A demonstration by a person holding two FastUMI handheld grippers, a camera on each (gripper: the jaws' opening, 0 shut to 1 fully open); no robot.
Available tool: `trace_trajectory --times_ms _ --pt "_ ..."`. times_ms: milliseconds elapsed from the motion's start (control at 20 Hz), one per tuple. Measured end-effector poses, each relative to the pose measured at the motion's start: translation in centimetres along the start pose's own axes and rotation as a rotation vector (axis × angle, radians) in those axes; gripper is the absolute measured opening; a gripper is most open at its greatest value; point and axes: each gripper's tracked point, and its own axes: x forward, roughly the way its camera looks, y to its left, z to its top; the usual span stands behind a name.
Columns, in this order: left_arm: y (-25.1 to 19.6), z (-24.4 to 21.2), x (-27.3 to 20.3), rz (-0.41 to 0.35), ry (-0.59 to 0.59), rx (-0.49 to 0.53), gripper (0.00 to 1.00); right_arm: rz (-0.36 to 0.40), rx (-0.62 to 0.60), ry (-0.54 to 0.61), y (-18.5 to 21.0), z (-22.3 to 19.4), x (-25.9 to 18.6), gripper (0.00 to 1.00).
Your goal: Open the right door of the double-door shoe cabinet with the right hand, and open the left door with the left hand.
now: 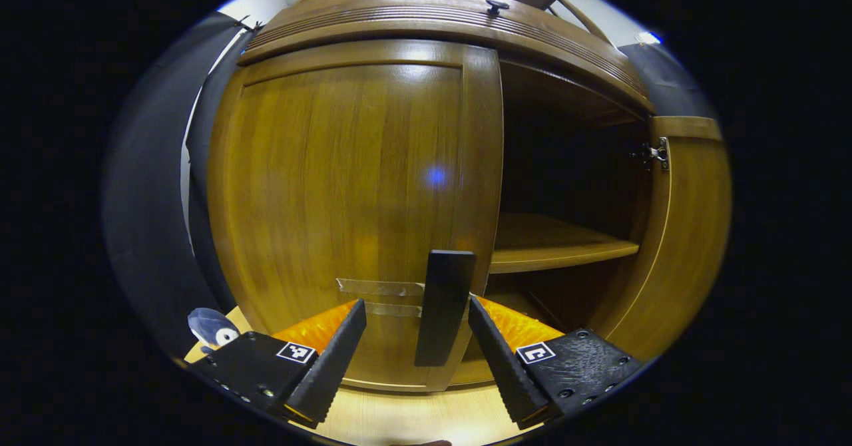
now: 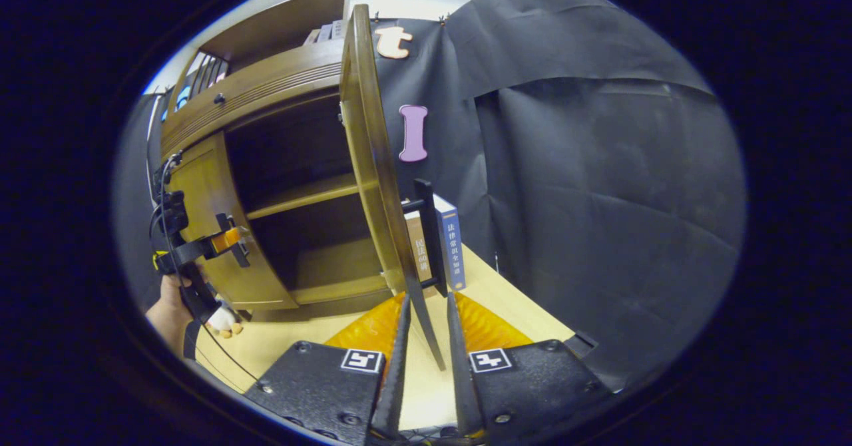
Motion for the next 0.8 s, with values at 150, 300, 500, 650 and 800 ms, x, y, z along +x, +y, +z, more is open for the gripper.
trace_trajectory --times_ms 150,300,500,650,800 --pt "0.1 -0.1 0.7 -0.001 -0.008 0.017 0.82 0.015 -0.017 0.008 0.3 -0.5 -0.5 0.4" --pt "-0.1 -0.5 1.1 -0.002 0.005 0.02 0.78 0.007 -0.015 0.006 0.4 -0.4 -0.9 0.41" --pt "-0.8 -0.5 1.7 -0.032 0.009 0.051 0.71 0.014 -0.025 0.015 1.1 -1.2 -1.5 0.42" --pt "-1.4 -0.5 1.9 -0.05 0.004 0.078 0.53 0.036 -0.048 0.015 1.9 -1.4 -1.7 0.41" --pt "-1.7 -0.5 2.0 -0.059 0.003 0.075 0.31 0.052 -0.079 0.017 3.1 -1.8 -2.0 0.41"
